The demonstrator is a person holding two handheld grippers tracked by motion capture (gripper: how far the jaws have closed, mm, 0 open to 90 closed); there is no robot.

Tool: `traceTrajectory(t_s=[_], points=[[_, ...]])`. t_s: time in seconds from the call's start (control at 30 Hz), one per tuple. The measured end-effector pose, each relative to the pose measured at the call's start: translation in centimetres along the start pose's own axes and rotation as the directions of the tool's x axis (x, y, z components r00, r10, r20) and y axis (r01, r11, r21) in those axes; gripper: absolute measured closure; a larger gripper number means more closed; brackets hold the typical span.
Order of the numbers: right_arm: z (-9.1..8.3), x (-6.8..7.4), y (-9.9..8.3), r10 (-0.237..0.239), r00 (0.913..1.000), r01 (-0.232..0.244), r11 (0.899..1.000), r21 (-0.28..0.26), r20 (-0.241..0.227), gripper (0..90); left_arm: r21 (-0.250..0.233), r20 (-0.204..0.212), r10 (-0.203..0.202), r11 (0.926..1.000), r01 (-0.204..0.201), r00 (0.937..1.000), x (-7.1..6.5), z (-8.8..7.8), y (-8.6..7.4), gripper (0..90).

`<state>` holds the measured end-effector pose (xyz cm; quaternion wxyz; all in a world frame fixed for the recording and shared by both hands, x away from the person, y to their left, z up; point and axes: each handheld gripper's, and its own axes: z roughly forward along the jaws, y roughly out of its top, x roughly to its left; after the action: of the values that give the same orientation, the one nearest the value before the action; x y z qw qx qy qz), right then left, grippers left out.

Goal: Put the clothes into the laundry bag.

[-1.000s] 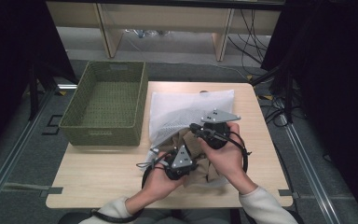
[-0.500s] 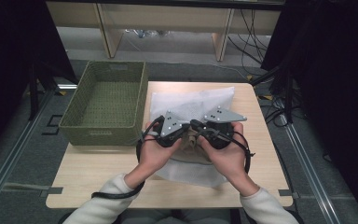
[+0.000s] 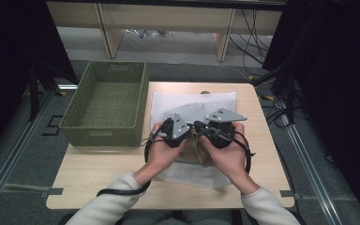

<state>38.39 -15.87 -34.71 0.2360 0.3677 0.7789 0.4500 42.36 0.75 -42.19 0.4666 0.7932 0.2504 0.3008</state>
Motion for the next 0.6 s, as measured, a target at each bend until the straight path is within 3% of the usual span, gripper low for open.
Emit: traceTrajectory(t_s=[0.07, 0.13, 0.27, 0.3, 0.4, 0.43, 0.53, 0.6], points=[[0.2, -0.2, -0.1, -0.007, 1.0, 0.007, 1.0, 0.004, 0.002, 89.1, 0.006, 0.001, -0.002, 1.0, 0.002, 1.0, -0.1, 0.2, -0.1, 85.8], [0.2, 0.0, -0.2, 0.02, 0.9998, -0.02, 1.0, 0.015, 0.0, 89.1, 0.014, 0.007, 0.006, 0.9999, -0.007, 1.0, -0.1, 0.4, -0.3, 85.1], [0.5, -0.1, -0.3, -0.003, 1.0, 0.003, 1.0, 0.022, -0.006, 89.1, 0.015, 0.006, 0.011, 0.9998, -0.011, 0.9999, -0.3, 0.9, -0.7, 83.0], [0.6, 0.0, -0.4, 0.018, 0.9998, -0.018, 0.999, 0.029, 0.001, 89.0, 0.02, 0.006, 0.011, 0.9997, -0.011, 0.9999, -0.5, 1.0, -0.8, 82.2], [1.0, -0.1, -0.6, 0.012, 0.9999, -0.011, 0.999, 0.037, -0.01, 89.0, 0.028, 0.013, 0.016, 0.9995, -0.016, 0.9998, -0.7, 1.4, -1.2, 79.0], [1.0, -0.1, -0.6, 0.018, 0.9998, -0.018, 0.999, 0.045, -0.006, 89.0, 0.03, 0.016, 0.001, 0.9996, -0.001, 0.9999, -0.8, 1.4, -1.3, 77.5], [1.0, -0.2, -0.7, 0.004, 1.0, -0.004, 0.999, 0.044, -0.006, 89.0, 0.021, 0.018, 0.008, 0.9997, -0.009, 0.9998, -0.8, 1.2, -1.1, 72.1], [1.0, -0.1, -0.6, 0.02, 0.9998, -0.019, 0.999, 0.037, -0.006, 89.0, 0.017, 0.028, 0.007, 0.9998, -0.007, 0.9996, -0.9, 0.9, -1.1, 67.2]])
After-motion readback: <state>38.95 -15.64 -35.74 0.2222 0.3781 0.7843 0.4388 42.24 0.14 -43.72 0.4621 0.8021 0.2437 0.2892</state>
